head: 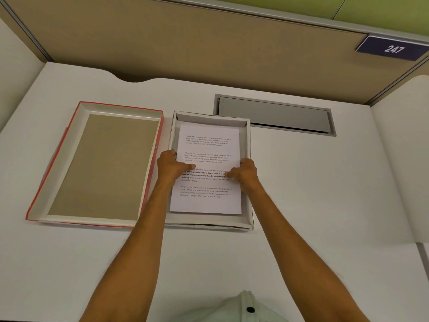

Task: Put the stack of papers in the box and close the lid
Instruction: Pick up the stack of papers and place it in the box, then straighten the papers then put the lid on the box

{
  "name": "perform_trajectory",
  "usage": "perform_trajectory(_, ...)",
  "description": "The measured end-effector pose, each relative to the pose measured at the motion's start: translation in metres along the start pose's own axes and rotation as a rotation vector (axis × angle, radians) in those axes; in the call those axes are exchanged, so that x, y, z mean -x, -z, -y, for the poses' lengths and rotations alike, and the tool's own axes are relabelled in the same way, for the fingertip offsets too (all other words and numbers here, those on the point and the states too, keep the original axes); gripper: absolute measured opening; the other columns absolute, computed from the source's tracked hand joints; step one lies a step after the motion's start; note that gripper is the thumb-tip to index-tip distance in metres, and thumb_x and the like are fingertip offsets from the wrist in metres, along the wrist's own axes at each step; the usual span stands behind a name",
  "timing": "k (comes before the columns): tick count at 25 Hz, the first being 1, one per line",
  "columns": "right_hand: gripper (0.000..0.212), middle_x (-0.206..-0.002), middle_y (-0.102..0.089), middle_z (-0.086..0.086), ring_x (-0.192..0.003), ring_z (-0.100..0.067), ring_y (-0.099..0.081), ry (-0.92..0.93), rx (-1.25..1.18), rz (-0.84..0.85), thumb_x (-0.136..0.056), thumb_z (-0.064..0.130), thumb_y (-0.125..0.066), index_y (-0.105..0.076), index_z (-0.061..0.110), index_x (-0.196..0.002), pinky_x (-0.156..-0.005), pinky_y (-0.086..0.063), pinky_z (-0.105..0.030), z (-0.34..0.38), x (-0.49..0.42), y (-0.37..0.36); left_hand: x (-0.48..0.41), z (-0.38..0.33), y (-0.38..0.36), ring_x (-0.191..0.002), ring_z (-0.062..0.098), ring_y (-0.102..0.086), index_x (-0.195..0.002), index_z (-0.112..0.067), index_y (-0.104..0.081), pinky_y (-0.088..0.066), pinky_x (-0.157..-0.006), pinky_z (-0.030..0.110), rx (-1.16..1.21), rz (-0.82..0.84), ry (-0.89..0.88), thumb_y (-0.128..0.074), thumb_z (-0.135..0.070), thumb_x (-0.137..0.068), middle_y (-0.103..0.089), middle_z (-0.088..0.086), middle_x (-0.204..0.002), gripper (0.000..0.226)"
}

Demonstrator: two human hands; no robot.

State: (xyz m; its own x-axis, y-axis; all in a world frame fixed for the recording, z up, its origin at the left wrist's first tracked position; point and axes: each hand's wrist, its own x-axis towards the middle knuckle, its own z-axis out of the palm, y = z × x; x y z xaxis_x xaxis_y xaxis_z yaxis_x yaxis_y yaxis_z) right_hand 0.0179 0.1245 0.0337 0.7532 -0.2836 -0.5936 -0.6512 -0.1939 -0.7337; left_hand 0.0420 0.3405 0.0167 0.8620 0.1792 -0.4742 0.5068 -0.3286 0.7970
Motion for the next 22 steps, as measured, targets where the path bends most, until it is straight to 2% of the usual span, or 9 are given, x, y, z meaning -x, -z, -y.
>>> perform_trajectory(2, 0.052, -0.119, -0.057, -0.015, -0.094, -0.023, -0.055, 0.033, 0.043, 0.003, -0.075, -0.005, -0.075, -0.047, 0.002, -0.118, -0.075, -0.051, -0.031, -0.002, 0.000, -0.001, 0.003, -0.002, 0.000, -0.109, 0.031, -0.067, -0.101, -0.002, -0.059, -0.057, -0.092, 0.046, -0.070, 0.016, -0.014, -0.093, -0.018, -0.062, -0.069, 0.017, -0.123, 0.054)
perform_trajectory(5, 0.033, -0.101, -0.056, -0.007, -0.089, -0.020, -0.056, 0.096, 0.182, -0.001, -0.079, 0.001, -0.073, -0.046, 0.008, -0.097, -0.058, -0.047, -0.017, -0.002, 0.001, 0.002, 0.017, -0.009, 0.006, -0.106, 0.032, -0.066, -0.109, -0.002, -0.058, -0.053, -0.077, 0.033, -0.321, 0.032, -0.066, -0.092, -0.027, -0.065, -0.068, 0.017, -0.120, 0.061)
perform_trajectory(7, 0.023, -0.094, -0.053, -0.004, -0.086, -0.018, -0.056, 0.157, 0.287, -0.054, -0.086, 0.007, -0.069, -0.048, 0.006, -0.097, -0.056, -0.044, -0.017, 0.005, 0.000, 0.002, 0.035, -0.017, 0.012, -0.107, 0.030, -0.067, -0.115, -0.003, -0.062, -0.049, -0.077, 0.028, -0.362, -0.010, -0.138, -0.092, -0.027, -0.065, -0.069, 0.012, -0.121, 0.064)
perform_trajectory(8, 0.020, -0.095, -0.055, -0.006, -0.088, -0.019, -0.059, 0.201, 0.335, -0.103, -0.090, 0.010, -0.065, -0.051, 0.003, -0.102, -0.060, -0.045, -0.020, 0.011, -0.001, 0.001, 0.046, -0.019, 0.015, -0.108, 0.027, -0.067, -0.118, -0.003, -0.063, -0.050, -0.080, 0.026, -0.251, 0.012, -0.118, -0.093, -0.027, -0.062, -0.069, 0.009, -0.121, 0.068)
perform_trajectory(10, 0.027, -0.106, -0.063, -0.013, -0.100, -0.027, -0.064, 0.355, 0.404, -0.176, -0.094, 0.010, -0.059, -0.050, -0.002, -0.118, -0.072, -0.047, -0.025, 0.032, -0.011, -0.006, 0.071, -0.021, 0.017, -0.106, 0.026, -0.071, -0.117, -0.002, -0.065, -0.057, -0.082, 0.029, 0.276, 0.226, 0.141, -0.091, -0.023, -0.059, -0.071, 0.012, -0.121, 0.068)
perform_trajectory(12, 0.038, -0.127, -0.060, -0.018, -0.117, -0.032, -0.059, 0.525, 0.516, -0.112, -0.096, 0.008, -0.054, -0.046, -0.001, -0.132, -0.091, -0.048, -0.032, 0.059, -0.027, -0.015, 0.100, -0.014, 0.011, -0.107, 0.038, -0.070, -0.116, 0.005, -0.063, -0.062, -0.083, 0.043, 0.778, 0.505, 0.561, -0.083, -0.011, -0.071, -0.066, 0.030, -0.124, 0.052)
perform_trajectory(14, 0.045, -0.142, -0.051, -0.017, -0.131, -0.031, -0.048, 0.635, 0.680, 0.028, -0.096, 0.005, -0.052, -0.043, 0.003, -0.140, -0.107, -0.039, -0.035, 0.083, -0.047, -0.024, 0.122, 0.001, -0.001, -0.113, 0.051, -0.063, -0.124, 0.002, -0.057, -0.053, -0.095, 0.057, 0.991, 0.563, 0.777, -0.071, 0.000, -0.083, -0.059, 0.036, -0.128, 0.043)
perform_trajectory(18, 0.055, -0.149, -0.044, -0.012, -0.138, -0.028, -0.041, 0.670, 0.875, 0.202, -0.092, -0.003, -0.050, -0.041, 0.008, -0.144, -0.114, -0.032, -0.033, 0.110, -0.087, -0.034, 0.133, 0.017, -0.011, -0.120, 0.056, -0.056, -0.128, -0.015, -0.056, -0.040, -0.107, 0.066, 1.227, 0.457, 0.810, -0.065, 0.007, -0.086, -0.061, 0.032, -0.128, 0.049)
perform_trajectory(22, 0.050, -0.134, -0.058, -0.011, -0.124, -0.027, -0.054, 0.683, 0.906, 0.254, -0.085, -0.006, -0.054, -0.053, 0.007, -0.134, -0.108, -0.043, -0.035, 0.125, -0.108, -0.040, 0.120, 0.020, -0.018, -0.122, 0.053, -0.054, -0.124, -0.017, -0.057, -0.038, -0.105, 0.071, 1.219, 0.415, 0.795, -0.063, 0.009, -0.086, -0.061, 0.026, -0.132, 0.046)
